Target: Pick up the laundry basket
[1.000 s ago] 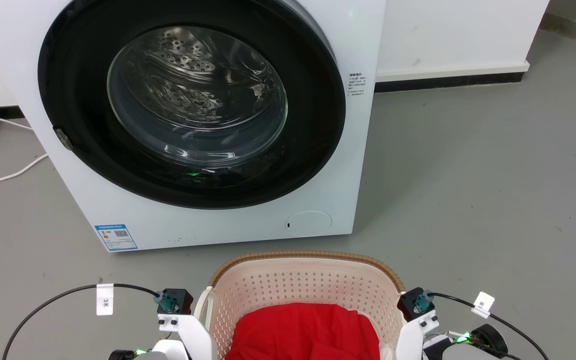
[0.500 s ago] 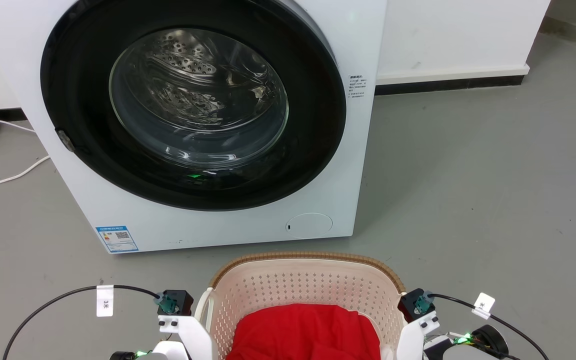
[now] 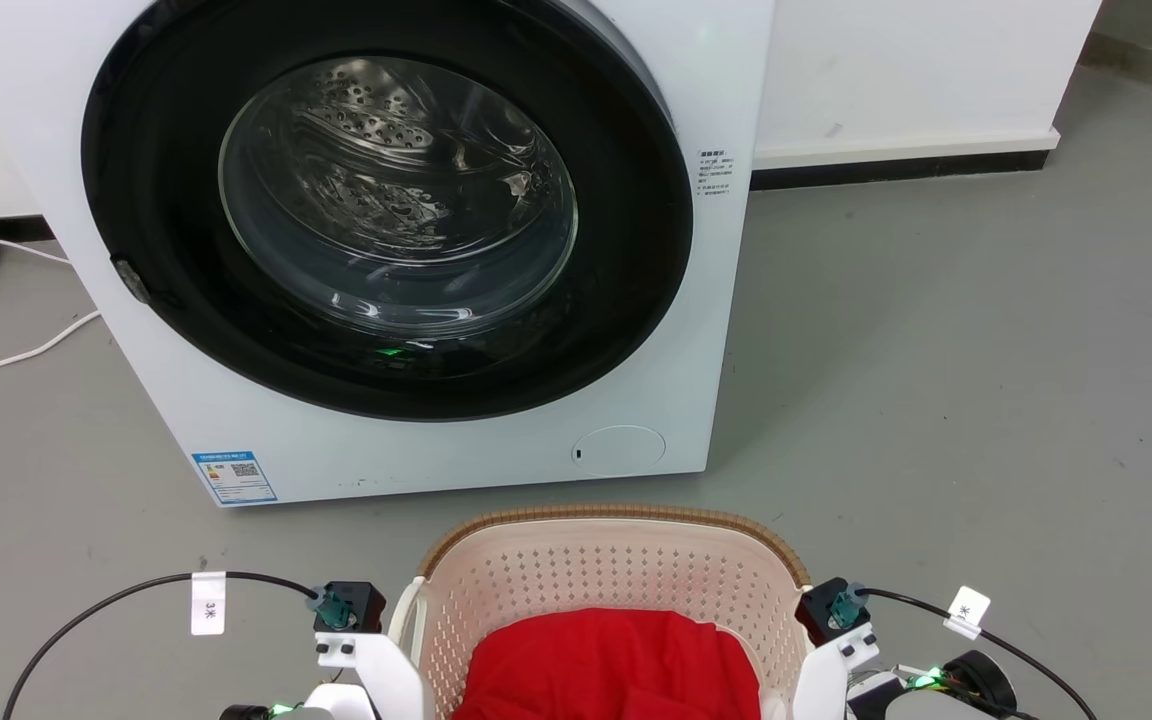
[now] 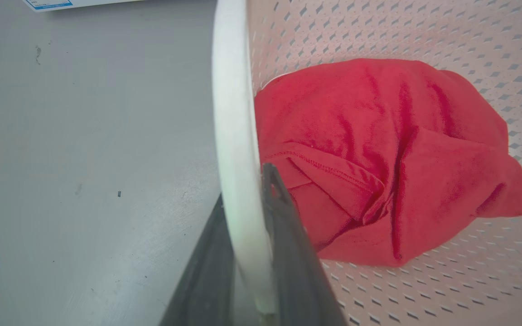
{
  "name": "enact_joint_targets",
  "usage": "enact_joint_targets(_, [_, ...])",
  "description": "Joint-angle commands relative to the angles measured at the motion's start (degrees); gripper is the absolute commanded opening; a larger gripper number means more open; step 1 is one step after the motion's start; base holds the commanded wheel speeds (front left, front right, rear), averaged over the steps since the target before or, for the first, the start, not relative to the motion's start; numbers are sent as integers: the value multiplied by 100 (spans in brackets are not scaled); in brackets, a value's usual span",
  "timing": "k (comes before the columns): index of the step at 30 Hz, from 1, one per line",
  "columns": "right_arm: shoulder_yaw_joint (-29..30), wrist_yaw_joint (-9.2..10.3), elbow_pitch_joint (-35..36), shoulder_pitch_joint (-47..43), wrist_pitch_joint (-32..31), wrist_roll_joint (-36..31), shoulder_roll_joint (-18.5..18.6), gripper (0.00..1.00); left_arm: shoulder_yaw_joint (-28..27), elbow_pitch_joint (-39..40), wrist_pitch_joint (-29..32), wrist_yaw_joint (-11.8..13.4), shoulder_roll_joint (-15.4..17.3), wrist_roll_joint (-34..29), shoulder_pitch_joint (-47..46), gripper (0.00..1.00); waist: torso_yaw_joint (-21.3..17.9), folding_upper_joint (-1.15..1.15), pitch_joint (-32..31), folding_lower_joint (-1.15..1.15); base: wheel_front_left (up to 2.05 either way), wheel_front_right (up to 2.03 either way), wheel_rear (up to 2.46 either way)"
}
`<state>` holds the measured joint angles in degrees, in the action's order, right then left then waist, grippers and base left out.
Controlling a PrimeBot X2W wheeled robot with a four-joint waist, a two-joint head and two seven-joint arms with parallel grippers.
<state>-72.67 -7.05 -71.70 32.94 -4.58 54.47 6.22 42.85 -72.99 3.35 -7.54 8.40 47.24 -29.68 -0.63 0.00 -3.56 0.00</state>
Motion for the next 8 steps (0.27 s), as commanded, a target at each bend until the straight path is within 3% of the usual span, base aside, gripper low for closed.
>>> enact_joint_targets(1, [-52,-81,-18,51,19,-14,54,0,14,-20,-60,15,150,35,-67,0,-1,0,4,0,0,0,0])
enact_joint_targets(8, [-63,-81,-25,49,38,28,47,0,81,-28,-95,16,168,79,-87,0,-1,0,22,0,0,0,0])
